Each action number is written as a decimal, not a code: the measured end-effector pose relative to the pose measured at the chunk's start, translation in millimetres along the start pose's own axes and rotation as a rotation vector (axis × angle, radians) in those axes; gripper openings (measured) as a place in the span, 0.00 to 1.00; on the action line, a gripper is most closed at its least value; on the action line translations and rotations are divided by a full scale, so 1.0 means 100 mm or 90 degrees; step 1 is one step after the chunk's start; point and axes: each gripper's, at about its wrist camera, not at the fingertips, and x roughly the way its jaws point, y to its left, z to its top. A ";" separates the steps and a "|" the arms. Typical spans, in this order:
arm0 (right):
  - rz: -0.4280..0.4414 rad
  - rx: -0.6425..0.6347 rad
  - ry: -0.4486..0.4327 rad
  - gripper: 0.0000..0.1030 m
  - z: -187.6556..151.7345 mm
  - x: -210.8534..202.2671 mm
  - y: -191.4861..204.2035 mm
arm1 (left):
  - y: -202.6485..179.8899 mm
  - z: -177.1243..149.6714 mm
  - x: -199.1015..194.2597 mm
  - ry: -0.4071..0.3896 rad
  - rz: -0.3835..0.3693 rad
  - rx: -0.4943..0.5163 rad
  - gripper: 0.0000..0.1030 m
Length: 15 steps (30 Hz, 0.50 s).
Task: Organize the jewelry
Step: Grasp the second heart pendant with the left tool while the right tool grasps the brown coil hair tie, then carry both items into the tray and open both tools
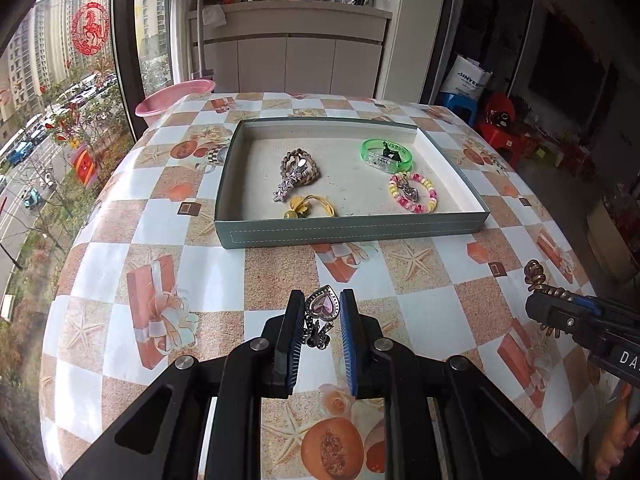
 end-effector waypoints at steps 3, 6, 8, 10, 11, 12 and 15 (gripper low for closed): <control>0.002 -0.003 -0.002 0.24 0.07 0.00 0.00 | 0.01 0.05 -0.02 -0.007 0.002 0.003 0.30; 0.002 -0.009 -0.005 0.24 0.13 0.01 0.01 | 0.03 0.10 -0.02 -0.009 0.000 -0.001 0.30; 0.005 -0.010 -0.006 0.24 0.19 0.01 0.01 | 0.06 0.14 -0.02 -0.010 -0.002 -0.005 0.30; 0.006 -0.012 -0.008 0.24 0.23 0.01 0.01 | 0.08 0.19 -0.03 -0.014 0.003 -0.006 0.30; 0.006 -0.013 -0.008 0.24 0.26 0.02 0.02 | 0.09 0.21 -0.03 -0.016 0.004 -0.007 0.30; 0.007 -0.013 -0.009 0.24 0.28 0.02 0.02 | 0.11 0.24 -0.03 -0.017 0.004 -0.009 0.30; 0.009 -0.013 -0.009 0.24 0.36 0.05 0.01 | 0.15 0.32 -0.01 -0.019 0.006 -0.011 0.30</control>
